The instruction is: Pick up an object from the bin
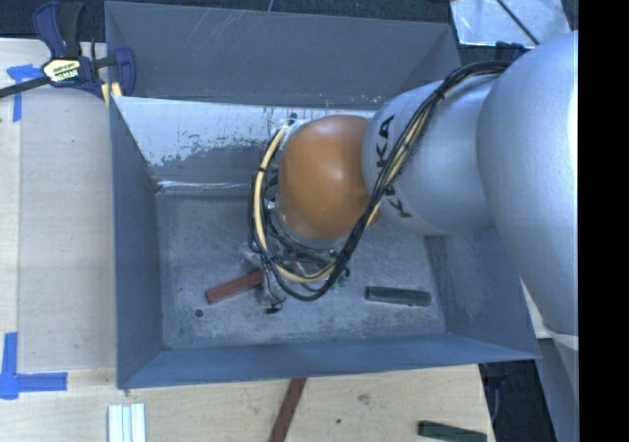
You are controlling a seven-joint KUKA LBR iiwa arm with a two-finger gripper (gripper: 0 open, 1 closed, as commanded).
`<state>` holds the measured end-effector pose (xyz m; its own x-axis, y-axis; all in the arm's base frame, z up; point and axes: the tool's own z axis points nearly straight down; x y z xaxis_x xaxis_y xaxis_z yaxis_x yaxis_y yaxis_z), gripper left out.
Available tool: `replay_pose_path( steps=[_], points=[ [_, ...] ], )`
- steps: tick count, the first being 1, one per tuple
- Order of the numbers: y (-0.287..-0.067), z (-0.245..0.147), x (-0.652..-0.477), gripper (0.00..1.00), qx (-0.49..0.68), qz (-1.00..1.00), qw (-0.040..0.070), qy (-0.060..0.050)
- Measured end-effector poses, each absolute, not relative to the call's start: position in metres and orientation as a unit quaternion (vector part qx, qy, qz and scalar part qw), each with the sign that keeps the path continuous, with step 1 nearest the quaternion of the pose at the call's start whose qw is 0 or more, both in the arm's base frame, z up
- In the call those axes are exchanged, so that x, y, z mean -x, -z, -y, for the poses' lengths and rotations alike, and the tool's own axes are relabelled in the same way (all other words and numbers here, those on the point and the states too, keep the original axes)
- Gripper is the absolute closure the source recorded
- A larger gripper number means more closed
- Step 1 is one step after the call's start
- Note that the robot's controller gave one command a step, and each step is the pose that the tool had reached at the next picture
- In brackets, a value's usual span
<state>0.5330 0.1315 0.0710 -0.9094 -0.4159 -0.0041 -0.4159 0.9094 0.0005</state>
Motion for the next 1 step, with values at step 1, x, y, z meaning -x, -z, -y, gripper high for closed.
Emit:
replay_pose_path(
  steps=[1],
  points=[
    [-0.2296,-0.1356,-0.5288,1.0,0.283,-0.959,0.003,0.0]
  ],
)
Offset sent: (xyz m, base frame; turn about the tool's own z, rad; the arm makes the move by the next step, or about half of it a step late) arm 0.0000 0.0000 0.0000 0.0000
